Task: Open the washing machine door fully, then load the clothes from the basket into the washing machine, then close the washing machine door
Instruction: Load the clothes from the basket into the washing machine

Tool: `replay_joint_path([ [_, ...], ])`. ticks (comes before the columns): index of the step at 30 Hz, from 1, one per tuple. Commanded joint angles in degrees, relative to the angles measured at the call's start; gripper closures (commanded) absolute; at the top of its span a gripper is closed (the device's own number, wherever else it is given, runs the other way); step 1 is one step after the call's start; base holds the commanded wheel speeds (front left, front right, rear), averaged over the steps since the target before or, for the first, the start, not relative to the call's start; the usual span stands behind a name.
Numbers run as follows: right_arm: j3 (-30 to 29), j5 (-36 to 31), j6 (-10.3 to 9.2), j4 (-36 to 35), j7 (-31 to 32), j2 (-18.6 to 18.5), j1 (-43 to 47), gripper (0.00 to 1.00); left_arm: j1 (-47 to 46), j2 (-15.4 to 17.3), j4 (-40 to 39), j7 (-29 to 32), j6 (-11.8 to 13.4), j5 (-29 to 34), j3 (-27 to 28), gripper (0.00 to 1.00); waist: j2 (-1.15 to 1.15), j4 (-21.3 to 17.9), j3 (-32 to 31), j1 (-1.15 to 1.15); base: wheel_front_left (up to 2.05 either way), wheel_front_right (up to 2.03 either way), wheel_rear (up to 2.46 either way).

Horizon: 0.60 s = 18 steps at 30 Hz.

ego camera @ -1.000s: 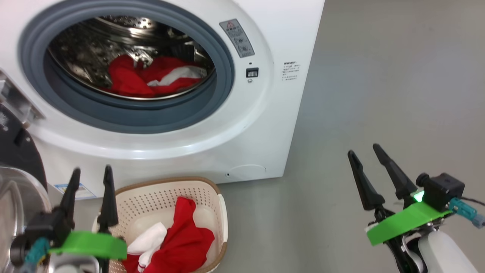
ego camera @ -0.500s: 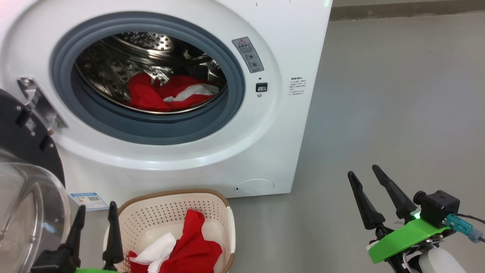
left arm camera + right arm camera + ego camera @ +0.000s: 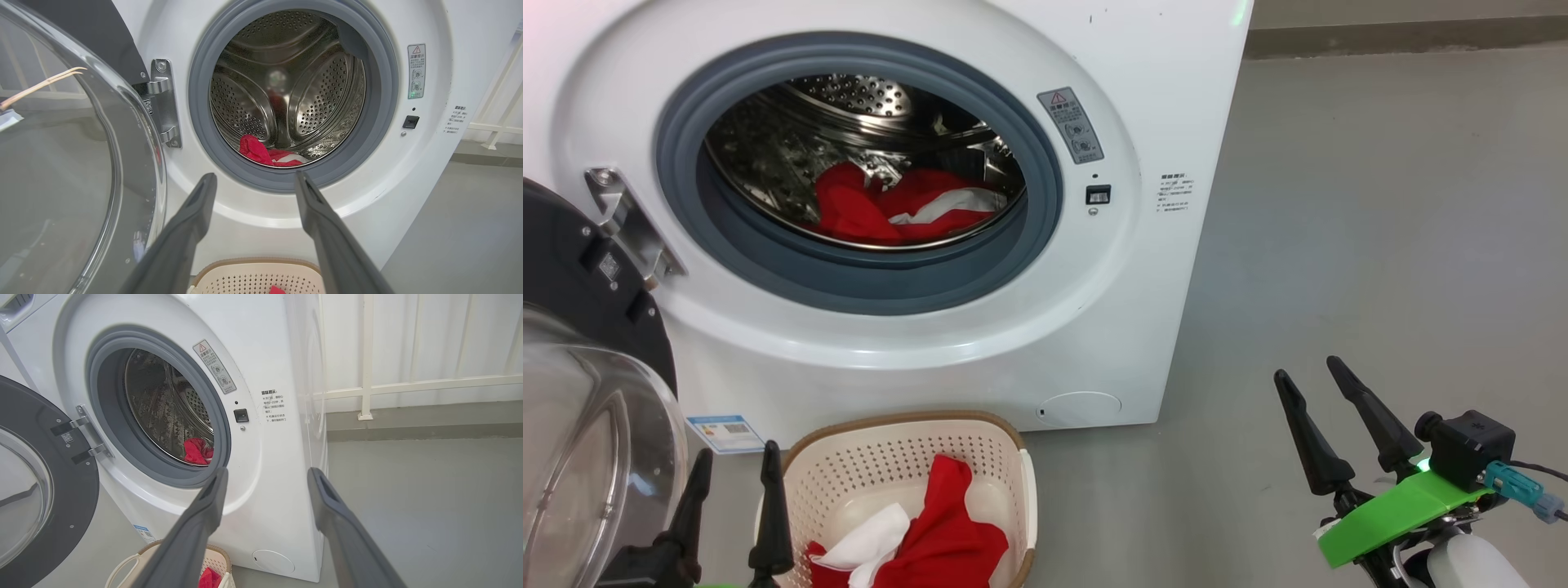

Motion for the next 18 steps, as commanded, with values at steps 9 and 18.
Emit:
replay_joint_path([
  [9,0.82,0.11,0.09,-1.52,-0.27,-0.84,-0.2,0.0,-1.39,0.95,-1.91,-0.53,0.55,0.18,1.77,0.0,0.0,-0.33,0.77,0.0,0.0,0.0,0.0],
  [18,0.74,0.3,0.09,-1.7,-0.27,-0.9,-0.32,0.0,-1.9,0.97,-1.71,-0.53,0.75,-0.15,1.4,0.0,0.0,-0.36,1.39,0.0,0.0,0.0,0.0],
])
